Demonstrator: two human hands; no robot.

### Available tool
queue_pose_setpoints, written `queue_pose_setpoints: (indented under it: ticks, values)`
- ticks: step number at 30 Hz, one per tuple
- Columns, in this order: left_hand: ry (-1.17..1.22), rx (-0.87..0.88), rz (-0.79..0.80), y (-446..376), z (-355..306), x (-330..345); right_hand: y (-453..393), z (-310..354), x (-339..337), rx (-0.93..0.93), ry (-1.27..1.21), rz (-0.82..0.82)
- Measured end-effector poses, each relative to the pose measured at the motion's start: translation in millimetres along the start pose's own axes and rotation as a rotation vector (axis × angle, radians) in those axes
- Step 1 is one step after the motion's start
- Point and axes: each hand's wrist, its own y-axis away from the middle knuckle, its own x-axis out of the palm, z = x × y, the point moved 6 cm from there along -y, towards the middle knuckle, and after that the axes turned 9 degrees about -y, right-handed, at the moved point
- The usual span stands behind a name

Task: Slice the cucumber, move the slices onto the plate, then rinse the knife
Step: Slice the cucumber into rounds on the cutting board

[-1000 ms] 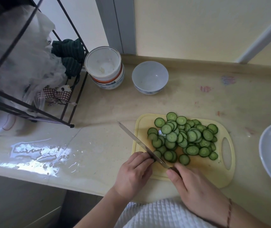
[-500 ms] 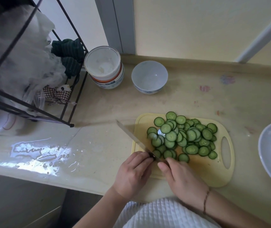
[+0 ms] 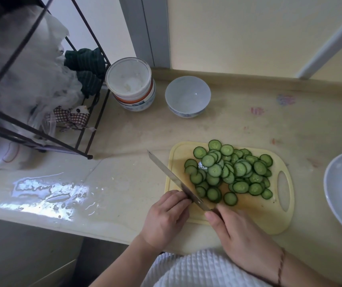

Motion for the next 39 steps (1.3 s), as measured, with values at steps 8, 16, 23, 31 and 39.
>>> queue_pose_setpoints:
  ticks: [8,16,23,31,39]
  values:
    - [0.009,-0.003,-0.005,2.4,-0.2,1.4,-13.4,-2.6,17.0,0.030,0.057,0.025]
    - [-0.009,-0.008,-0.018,2.8,-0.6,0.7,-25.1,-16.2,4.1,0.089,0.014,-0.012]
    - [-0.009,-0.008,-0.019,2.8,1.1,1.6,-15.4,-10.8,1.4,0.043,-0.060,-0.004]
    - [0.006,-0.002,-0.029,1.9,0.4,-0.4,3.6,-5.6,3.5,0.002,0.004,0.004]
    - [0.019,-0.032,-0.025,5.2,0.8,2.5,-9.5,-8.7,17.9,0.025,0.044,0.022]
